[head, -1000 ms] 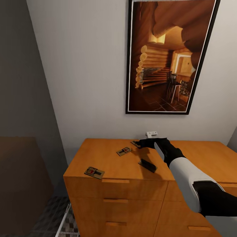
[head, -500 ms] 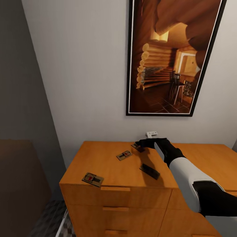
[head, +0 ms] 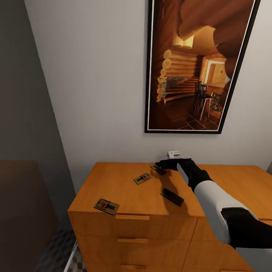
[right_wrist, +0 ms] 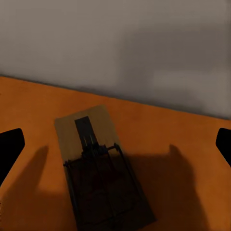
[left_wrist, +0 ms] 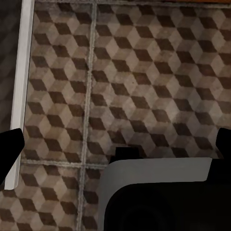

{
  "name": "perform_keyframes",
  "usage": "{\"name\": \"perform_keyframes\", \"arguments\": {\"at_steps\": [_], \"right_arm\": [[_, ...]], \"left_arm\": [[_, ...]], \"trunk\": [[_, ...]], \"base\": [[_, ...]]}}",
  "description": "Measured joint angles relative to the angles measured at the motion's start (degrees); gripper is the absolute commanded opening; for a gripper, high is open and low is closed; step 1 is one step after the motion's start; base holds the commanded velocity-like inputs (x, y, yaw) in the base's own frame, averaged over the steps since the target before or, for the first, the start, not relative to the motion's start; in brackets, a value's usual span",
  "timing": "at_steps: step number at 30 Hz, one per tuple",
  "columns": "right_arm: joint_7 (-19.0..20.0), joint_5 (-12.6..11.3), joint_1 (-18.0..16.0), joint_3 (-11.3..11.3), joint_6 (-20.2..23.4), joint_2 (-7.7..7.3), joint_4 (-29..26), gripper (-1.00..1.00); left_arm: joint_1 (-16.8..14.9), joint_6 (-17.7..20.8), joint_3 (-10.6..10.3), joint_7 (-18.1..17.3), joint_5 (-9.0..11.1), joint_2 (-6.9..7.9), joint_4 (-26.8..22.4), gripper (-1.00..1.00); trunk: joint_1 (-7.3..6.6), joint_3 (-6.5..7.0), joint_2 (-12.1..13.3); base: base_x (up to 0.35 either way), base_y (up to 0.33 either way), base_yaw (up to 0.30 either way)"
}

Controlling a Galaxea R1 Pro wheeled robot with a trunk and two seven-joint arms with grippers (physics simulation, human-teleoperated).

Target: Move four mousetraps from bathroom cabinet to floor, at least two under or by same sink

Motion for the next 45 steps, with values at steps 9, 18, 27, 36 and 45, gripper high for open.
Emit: {"name": "perform_keyframes", "arguments": {"at_steps": [9,18,27,36,45], "right_arm": [[0.0,0.01,-0.01,0.0,-0.11,0.02,0.68,1.0],[-0.02,0.01,-0.02,-0.02,-0.13,0.02,1.24,1.0],[-0.05,0.01,-0.03,-0.03,-2.15,0.03,3.07,1.0],[-0.12,0.06,0.0,-0.05,-3.7,0.04,4.89,1.0],[-0.09,0.08,-0.01,-0.01,-4.02,0.03,6.01,1.0]], "left_arm": [[0.01,0.0,0.0,0.0,0.01,0.0,0.0,1.0],[0.0,0.0,0.0,0.0,-0.01,0.0,0.01,1.0],[0.0,0.0,0.0,-0.01,-0.01,0.0,0.0,1.0],[0.0,0.0,-0.04,-0.02,-0.01,0.0,0.0,1.0],[0.0,0.0,-0.08,-0.02,0.0,0.0,0.02,1.0]], "trunk": [[0.0,0.0,0.0],[0.0,0.0,0.0],[0.0,0.0,0.0],[0.0,0.0,0.0],[0.0,0.0,0.0]], "base": [[0.0,0.0,0.0],[0.0,0.0,0.0],[0.0,0.0,0.0],[0.0,0.0,0.0],[0.0,0.0,0.0]]}}
